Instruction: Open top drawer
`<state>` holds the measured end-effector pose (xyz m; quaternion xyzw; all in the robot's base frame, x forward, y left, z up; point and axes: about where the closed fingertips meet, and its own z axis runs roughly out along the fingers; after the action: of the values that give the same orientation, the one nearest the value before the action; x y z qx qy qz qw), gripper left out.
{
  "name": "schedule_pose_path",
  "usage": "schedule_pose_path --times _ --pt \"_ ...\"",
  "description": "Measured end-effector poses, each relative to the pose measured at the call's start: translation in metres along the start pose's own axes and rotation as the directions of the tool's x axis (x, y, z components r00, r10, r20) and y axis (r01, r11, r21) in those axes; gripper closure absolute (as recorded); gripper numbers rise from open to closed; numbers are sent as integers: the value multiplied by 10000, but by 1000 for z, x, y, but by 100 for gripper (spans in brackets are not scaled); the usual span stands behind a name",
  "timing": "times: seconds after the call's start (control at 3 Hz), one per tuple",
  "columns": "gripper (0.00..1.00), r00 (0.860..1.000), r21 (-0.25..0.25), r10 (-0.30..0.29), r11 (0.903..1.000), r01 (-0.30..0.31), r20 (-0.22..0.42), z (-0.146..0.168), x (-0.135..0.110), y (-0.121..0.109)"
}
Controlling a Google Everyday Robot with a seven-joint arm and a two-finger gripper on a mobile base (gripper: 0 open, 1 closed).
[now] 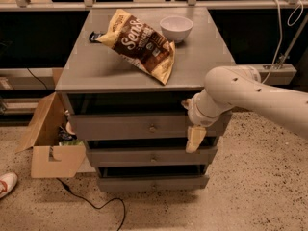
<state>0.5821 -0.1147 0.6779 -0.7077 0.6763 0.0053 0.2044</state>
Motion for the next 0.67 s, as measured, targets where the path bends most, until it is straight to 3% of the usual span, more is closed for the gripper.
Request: schedule_pose_path --times 0.67 --pt "0 9995 -469 295 9985 -288 143 38 6 -13"
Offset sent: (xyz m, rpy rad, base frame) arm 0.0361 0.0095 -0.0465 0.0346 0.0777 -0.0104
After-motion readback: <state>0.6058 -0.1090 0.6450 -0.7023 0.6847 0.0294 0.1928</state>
